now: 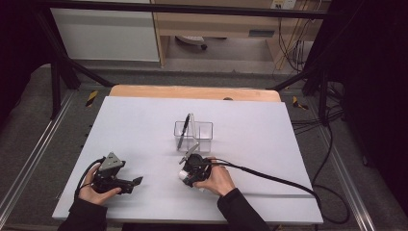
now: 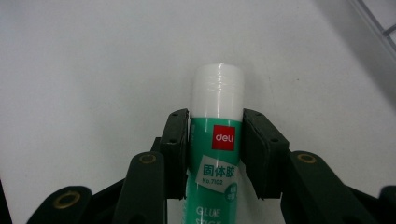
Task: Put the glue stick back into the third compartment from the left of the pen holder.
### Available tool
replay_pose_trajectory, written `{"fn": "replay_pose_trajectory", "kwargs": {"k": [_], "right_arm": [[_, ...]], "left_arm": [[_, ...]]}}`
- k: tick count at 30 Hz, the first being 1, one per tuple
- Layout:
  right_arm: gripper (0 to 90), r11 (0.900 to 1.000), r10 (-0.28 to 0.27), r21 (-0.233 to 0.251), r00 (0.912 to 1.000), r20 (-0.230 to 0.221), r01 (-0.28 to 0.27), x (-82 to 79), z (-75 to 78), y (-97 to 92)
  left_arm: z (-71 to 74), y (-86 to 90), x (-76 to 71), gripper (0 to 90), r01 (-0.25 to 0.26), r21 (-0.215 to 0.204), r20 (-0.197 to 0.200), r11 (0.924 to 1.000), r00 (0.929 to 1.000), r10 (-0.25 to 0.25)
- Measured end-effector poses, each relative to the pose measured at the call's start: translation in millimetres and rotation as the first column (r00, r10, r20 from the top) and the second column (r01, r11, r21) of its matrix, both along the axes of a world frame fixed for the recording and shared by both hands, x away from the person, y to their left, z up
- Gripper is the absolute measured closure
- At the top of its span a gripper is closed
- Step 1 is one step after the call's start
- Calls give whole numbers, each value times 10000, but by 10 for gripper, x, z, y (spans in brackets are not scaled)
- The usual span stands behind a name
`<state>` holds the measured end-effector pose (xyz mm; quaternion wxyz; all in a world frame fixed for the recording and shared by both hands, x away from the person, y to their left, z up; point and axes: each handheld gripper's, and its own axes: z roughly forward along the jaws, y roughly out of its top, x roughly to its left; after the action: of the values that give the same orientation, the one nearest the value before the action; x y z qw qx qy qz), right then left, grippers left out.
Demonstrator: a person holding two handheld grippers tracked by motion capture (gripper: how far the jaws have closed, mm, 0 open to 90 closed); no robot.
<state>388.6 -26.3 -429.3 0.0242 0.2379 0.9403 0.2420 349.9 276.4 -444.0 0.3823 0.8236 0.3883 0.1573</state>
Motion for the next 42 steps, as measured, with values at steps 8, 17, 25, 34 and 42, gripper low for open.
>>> {"fn": "replay_pose_trajectory", "kwargs": {"k": [8,17,25,34,42], "right_arm": [[652,9996,-274,-40,9991,-318,273,19,8,1],[657,9988,-476,-139,9973,-568,469,37,33,-30],[659,9983,-568,101,9973,-471,574,33,122,-60],[659,9971,-573,487,9980,-249,585,12,265,-121],[658,9925,-690,1033,9973,249,661,1,428,-206]], "left_arm": [[0,7,-3,65,-23,16,9,10000,10000,23],[-2,1,-3,65,13,42,18,10000,10000,-13],[2,3,-4,66,19,37,28,10000,10000,-19],[8,-2,-7,66,37,35,50,10000,10000,-37],[10,1,-9,66,1,13,59,10000,10000,-2]]}}
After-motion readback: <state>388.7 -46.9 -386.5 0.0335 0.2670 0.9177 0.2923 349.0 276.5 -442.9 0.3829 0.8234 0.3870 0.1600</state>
